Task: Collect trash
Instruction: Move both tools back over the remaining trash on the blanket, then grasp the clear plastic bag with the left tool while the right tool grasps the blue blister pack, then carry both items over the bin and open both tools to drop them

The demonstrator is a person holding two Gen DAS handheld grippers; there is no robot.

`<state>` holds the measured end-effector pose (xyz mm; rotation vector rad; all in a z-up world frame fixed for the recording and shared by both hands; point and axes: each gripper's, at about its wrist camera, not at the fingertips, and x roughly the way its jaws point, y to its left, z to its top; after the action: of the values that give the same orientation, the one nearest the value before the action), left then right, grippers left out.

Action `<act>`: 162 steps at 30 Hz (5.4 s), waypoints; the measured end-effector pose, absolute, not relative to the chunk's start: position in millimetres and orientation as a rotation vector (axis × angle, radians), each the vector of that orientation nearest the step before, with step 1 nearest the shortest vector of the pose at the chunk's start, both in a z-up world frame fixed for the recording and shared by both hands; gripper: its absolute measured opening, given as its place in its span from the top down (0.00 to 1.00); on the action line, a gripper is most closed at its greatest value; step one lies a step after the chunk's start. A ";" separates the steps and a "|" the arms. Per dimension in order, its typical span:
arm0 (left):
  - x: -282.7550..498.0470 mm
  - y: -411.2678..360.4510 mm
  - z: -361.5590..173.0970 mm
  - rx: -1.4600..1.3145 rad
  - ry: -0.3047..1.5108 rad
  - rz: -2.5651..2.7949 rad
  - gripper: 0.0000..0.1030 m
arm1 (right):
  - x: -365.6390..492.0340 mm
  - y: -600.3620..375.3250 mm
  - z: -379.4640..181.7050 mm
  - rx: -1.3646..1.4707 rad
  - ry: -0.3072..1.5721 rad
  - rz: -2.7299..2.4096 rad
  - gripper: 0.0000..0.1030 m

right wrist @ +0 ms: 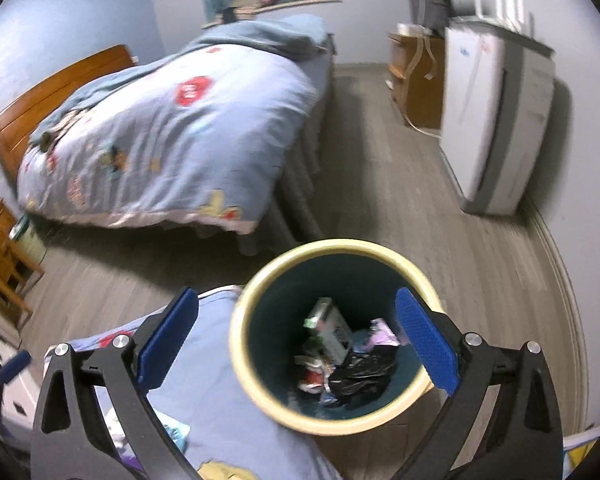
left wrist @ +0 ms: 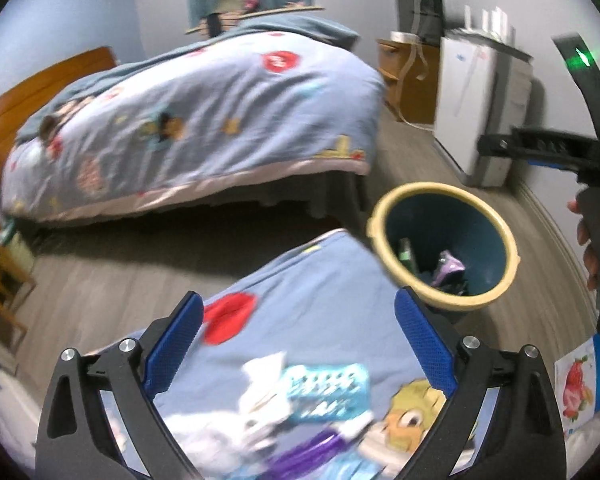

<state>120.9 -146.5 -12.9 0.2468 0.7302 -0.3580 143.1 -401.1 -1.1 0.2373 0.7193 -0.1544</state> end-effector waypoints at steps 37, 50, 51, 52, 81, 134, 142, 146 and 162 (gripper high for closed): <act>124.4 22.2 -114.7 0.200 1.048 -0.104 0.06 | 97.0 -245.7 -109.9 0.360 1.121 -0.160 0.06; 141.1 -1.2 -161.6 0.191 1.208 -0.132 0.29 | 117.4 -256.8 -118.3 0.429 1.127 -0.158 0.06; 141.6 -2.2 -161.2 0.178 1.213 -0.150 0.34 | 118.3 -257.2 -118.3 0.433 1.127 -0.156 0.06; 141.6 -3.3 -159.9 0.170 1.213 -0.163 0.43 | 118.8 -257.8 -118.4 0.436 1.127 -0.154 0.06; 140.9 12.4 -92.1 0.119 1.021 -0.202 0.73 | 145.2 -231.2 -188.9 0.346 1.261 -0.136 0.06; 130.6 -60.5 -62.2 0.139 0.886 -0.304 0.73 | 131.2 -330.2 -10.7 0.200 0.896 0.023 0.46; 126.7 -97.5 -52.5 0.178 0.839 -0.336 0.73 | 138.0 -368.8 0.1 0.223 0.843 -0.008 0.46; 128.2 -115.7 -51.0 0.182 0.839 -0.362 0.73 | 142.7 -389.4 -6.3 0.224 0.846 -0.042 0.46; 141.9 -199.7 -41.2 0.240 0.811 -0.477 0.73 | 154.2 -440.7 -37.5 0.286 0.891 -0.145 0.46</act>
<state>141.9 -199.7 -41.2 0.2403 0.8106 -0.4767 154.2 -440.7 -37.5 0.2859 0.8907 -0.1454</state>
